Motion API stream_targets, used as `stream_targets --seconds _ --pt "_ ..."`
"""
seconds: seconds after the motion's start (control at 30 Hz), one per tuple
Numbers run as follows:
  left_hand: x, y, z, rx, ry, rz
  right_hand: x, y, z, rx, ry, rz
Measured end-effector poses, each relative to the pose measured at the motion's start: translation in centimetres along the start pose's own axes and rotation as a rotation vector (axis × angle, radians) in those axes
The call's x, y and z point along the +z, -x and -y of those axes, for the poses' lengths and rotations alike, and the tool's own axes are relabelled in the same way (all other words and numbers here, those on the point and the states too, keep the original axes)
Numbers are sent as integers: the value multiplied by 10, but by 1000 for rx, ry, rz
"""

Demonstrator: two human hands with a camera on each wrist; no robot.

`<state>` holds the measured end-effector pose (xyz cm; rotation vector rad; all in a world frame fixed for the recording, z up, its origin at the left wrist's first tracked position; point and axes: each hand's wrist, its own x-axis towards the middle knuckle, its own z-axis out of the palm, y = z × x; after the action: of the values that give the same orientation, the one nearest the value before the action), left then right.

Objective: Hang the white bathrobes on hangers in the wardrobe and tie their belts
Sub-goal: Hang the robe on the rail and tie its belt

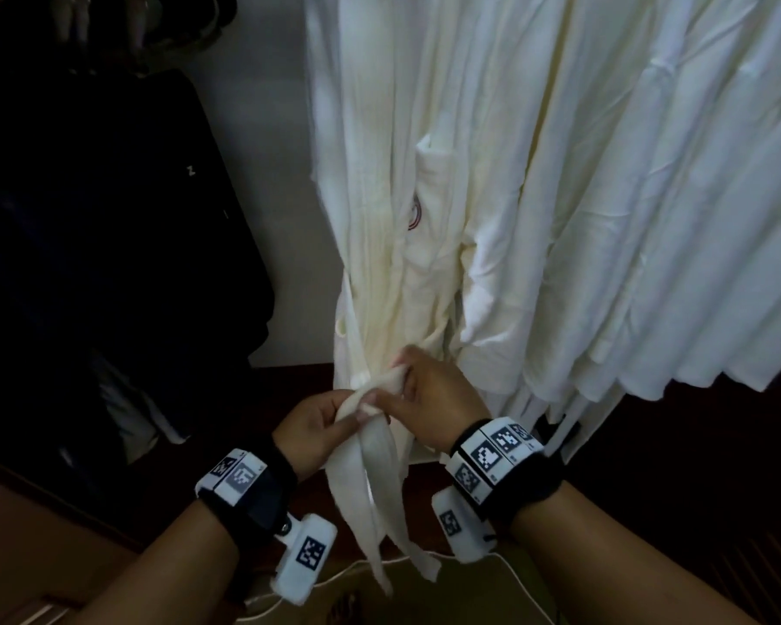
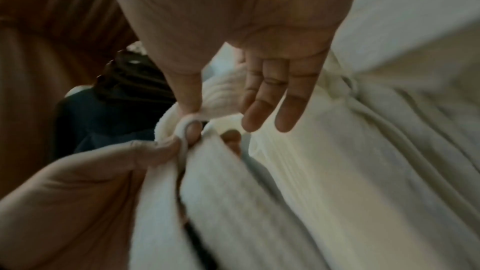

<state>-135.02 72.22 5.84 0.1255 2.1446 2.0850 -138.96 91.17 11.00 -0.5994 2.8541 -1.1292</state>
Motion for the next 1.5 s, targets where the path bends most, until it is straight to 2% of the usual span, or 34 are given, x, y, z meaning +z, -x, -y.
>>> stream_targets --seconds 0.07,0.1,0.2,0.27,0.33,0.4,0.47,0.6,0.73,0.9,1.07,1.13,1.23,1.27,1.3,1.37,1.43,1.5 --pt "4 -3 -1 27 21 -37 9 6 -8 128 -361 -59" --pt "5 -5 -3 34 36 -59 17 10 -13 198 -505 -25" --pt "6 -11 -9 27 92 -62 32 25 -28 364 -726 223" --pt "4 -16 -13 26 73 -64 30 35 -36 388 -803 411" --pt "-1 -23 -13 41 -80 -137 21 42 -38 309 -796 504" --pt "-9 -29 -8 34 -313 -202 5 43 -34 266 -841 509" --pt "-14 -34 -2 10 -483 -206 -19 40 -24 205 -943 506" --pt "-17 -42 8 -2 -520 -206 -70 23 7 42 -1076 488" --pt "-35 -45 10 -23 -590 -156 -109 -7 46 -109 -1084 372" --pt "-60 -31 6 -11 -588 -113 -130 -63 123 -284 -1081 235" --pt "-91 -22 7 -83 -582 -150 -110 -132 189 -441 -896 -141" --pt "-108 -21 11 -103 -566 -153 -91 -157 189 -483 -713 -319" --pt "-130 -17 14 -111 -564 -52 -45 -180 157 -416 -318 -521" --pt "-136 -15 16 -81 -556 -54 -26 -185 139 -405 -160 -508" --pt "-141 -14 18 -39 -548 -87 -8 -186 121 -343 -7 -424" --pt "-151 -14 22 34 -541 -165 24 -177 88 -126 356 -110" --pt "-156 -13 21 84 -560 -174 46 -158 67 12 721 137" --pt "-154 -12 14 124 -557 -145 59 -140 65 101 811 264"
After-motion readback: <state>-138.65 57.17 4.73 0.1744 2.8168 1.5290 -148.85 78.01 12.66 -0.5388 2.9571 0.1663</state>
